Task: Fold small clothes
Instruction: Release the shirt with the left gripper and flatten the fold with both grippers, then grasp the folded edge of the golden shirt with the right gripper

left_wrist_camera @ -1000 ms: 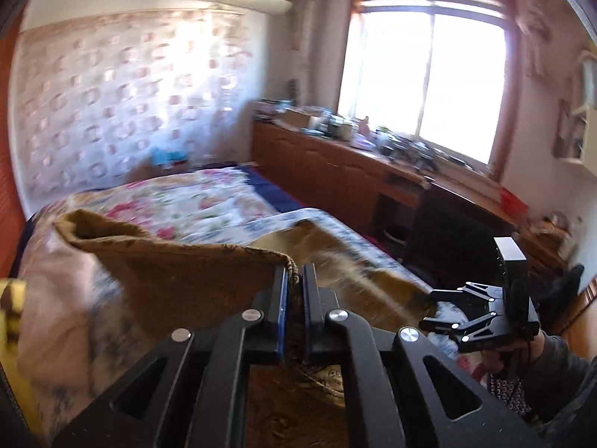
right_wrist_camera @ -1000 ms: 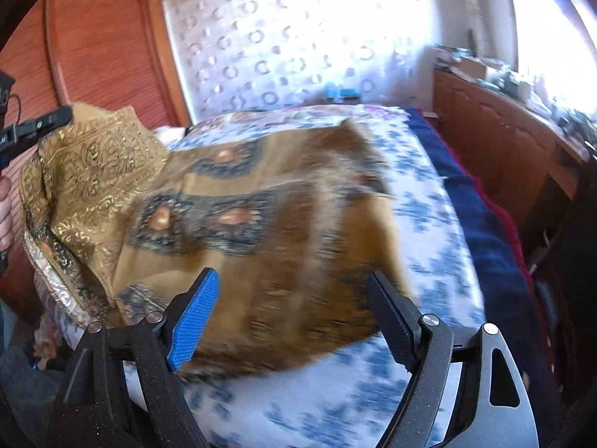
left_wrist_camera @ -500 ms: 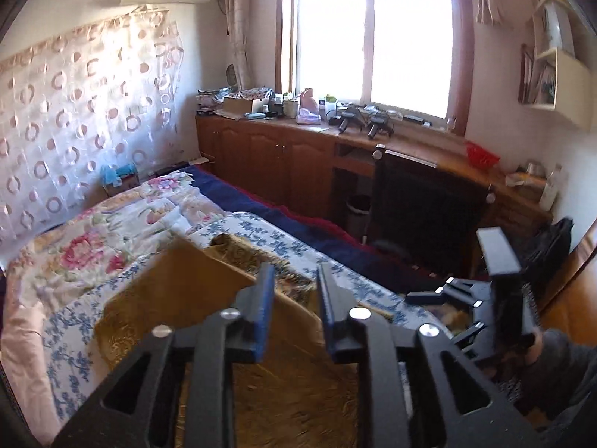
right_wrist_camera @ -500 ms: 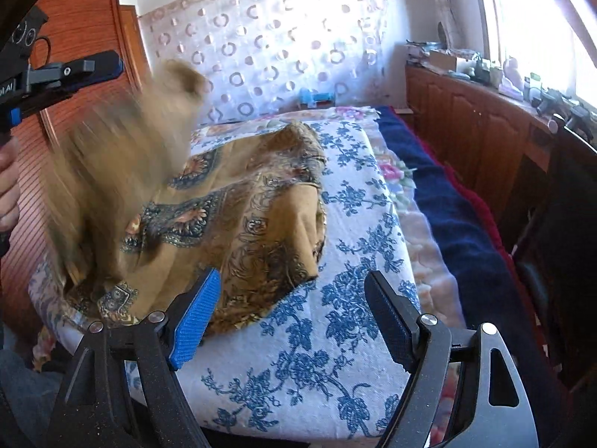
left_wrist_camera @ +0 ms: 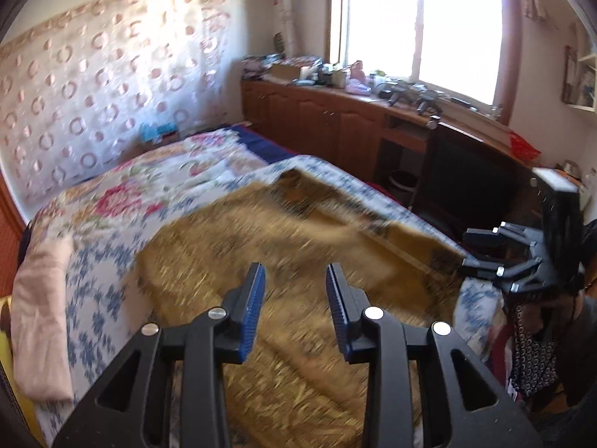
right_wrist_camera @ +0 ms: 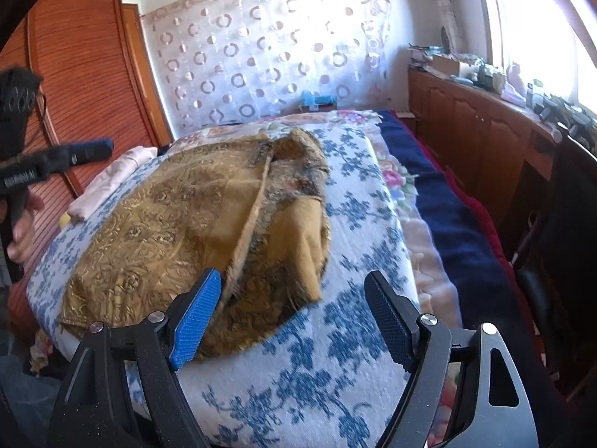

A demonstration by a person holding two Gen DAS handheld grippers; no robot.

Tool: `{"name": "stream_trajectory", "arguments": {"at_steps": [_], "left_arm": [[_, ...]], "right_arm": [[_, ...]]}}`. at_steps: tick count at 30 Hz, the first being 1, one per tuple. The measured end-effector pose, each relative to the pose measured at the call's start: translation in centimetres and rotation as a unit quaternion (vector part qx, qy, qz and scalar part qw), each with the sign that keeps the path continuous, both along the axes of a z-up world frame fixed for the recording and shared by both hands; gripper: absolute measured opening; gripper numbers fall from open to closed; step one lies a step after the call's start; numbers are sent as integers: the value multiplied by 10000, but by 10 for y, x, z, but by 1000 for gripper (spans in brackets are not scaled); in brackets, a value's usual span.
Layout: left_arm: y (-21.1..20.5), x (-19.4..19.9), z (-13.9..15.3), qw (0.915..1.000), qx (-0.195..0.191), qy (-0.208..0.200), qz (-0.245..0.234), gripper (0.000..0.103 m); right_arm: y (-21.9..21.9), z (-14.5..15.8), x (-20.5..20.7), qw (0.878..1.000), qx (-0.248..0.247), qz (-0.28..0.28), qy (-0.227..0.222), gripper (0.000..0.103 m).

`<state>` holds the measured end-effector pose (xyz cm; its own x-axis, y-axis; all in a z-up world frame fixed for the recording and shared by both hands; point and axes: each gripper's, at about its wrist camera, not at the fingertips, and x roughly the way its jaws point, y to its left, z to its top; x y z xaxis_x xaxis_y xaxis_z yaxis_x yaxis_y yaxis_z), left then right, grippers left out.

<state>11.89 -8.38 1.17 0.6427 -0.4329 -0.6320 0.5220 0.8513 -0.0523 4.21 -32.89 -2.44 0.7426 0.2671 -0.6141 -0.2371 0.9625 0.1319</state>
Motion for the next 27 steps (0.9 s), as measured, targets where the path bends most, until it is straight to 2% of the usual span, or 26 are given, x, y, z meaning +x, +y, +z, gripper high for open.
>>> {"name": "stream_trajectory", "arguments": {"at_steps": [2,4,8,14,22,27], "left_arm": [[11,-1,-11,9999,8,96,109,33],[21,-4,-23,9996,55,182,212,33],[41,-7,-51,9978,124,463,458,33],[59,-2,-85,9940,199,832,675,33],[65,-5,-100,9932,110,891,745,36],[69,-6,-100,9927,-1,911,790,37]], "right_arm": [[8,2,6,9999,12,118,-10,73],[17,4,12,9996,63,282,-7,64],[38,-1,24,9985,44,543,82,61],[54,-16,44,9975,-54,603,368,61],[58,-33,60,9957,-125,626,666,60],[71,-33,61,9946,-301,772,627,48]]}}
